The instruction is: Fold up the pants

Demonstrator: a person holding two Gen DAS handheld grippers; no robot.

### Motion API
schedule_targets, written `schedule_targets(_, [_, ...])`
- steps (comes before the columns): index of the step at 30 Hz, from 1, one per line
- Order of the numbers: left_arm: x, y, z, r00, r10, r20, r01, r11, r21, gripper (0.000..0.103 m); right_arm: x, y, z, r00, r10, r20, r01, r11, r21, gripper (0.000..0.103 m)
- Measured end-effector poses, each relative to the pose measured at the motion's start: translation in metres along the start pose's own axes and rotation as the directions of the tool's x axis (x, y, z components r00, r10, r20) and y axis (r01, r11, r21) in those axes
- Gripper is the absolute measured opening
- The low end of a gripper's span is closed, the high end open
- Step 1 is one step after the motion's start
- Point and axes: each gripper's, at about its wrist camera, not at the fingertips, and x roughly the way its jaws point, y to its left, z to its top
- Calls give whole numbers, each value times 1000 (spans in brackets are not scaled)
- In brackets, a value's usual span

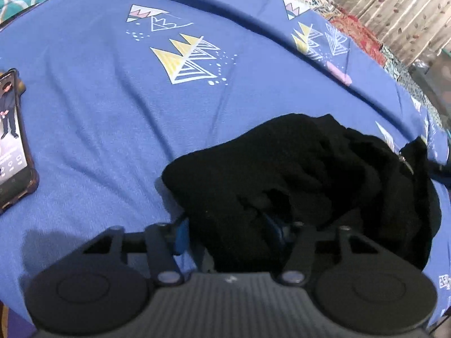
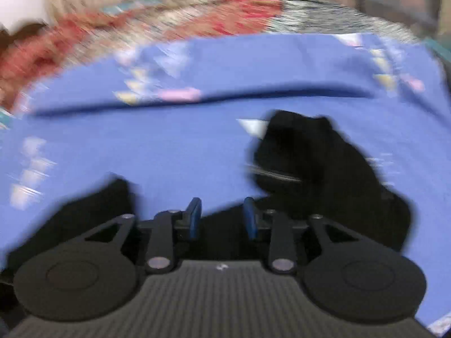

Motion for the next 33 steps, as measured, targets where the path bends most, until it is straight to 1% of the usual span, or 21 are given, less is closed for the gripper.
schedule_targets(1, [0,2,1,1000,-5,-3,5,1000,-6,49,3,15,4,999,35,4,-35,999,-37,62])
schedule_targets(3, [-1,3,2,1000,-9,-8,9,1000,-13,50,16,46,11,996,93,-15,-94,990,-103,85])
schedule_targets(6, [0,3,5,999,-29,-18,29,999,-27,64,58,85,17,985,128,-116,-149,969,-198,89])
schedule_targets(8, [3,1,5,1000,-22,-9,22,999,-30,59,95,94,16,973,60,-222,-113,965,-237,89])
schedule_targets(9, [4,-1,5,1000,-6,1,6,1000,-22,45,115,93,13,952,44,-304,-116,968,-222,84])
schedule_targets(10, [2,-2,4,1000,9,14,-9,1000,-11,36,134,89,8,911,72,-405,-149,976,-162,68])
schedule_targets(11, [-2,-3,3,1000,1,26,-1,1000,-3,18,140,85,8,895,98,-436,-158,982,-104,35])
schedule_targets(12, [-7,-2,2,999,-23,38,23,1000,-3,13,138,84,16,904,103,-415,-154,984,-93,17])
schedule_targets(13, [-14,0,1,997,-48,57,48,999,-7,13,129,90,26,912,134,-387,-183,979,-92,12])
schedule_targets(16, [-41,-3,-3,984,-56,167,52,998,27,12,89,118,71,952,223,-209,-257,954,-152,12])
schedule_targets(18, [-63,-8,-4,962,-54,267,42,998,52,12,60,146,105,946,309,-94,-323,922,-215,12])
schedule_targets(20, [-83,-11,-2,924,-29,380,5,998,62,12,40,179,138,921,390,10,-369,880,-300,12])
schedule_targets(22, [-96,-11,2,885,6,466,-36,998,56,12,34,204,155,903,420,95,-361,859,-363,13])
schedule_targets(23, [-96,-10,6,879,22,477,-47,998,42,14,39,217,161,901,415,129,-344,861,-374,18])
schedule_targets(24, [-91,-8,12,883,40,467,-60,998,29,20,50,229,162,909,391,142,-314,869,-382,31])
schedule_targets(25, [-82,-6,17,896,65,439,-82,996,18,25,64,241,158,933,332,137,-252,878,-407,44])
schedule_targets(26, [-69,-3,20,912,104,396,-115,993,4,40,81,253,149,965,227,129,-148,883,-446,67])
schedule_targets(27, [-55,2,22,933,145,330,-148,989,-17,40,92,257,139,979,156,129,-80,882,-464,67])
schedule_targets(28, [-45,8,20,952,149,269,-144,989,-37,40,99,254,127,985,131,111,-65,883,-465,67])
schedule_targets(29, [-41,15,15,964,122,237,-111,992,-57,41,100,244,117,985,154,83,-100,887,-451,66])
schedule_targets(33, [-43,23,-13,971,107,216,-99,994,-49,52,78,191,70,969,245,18,-222,906,-361,66])
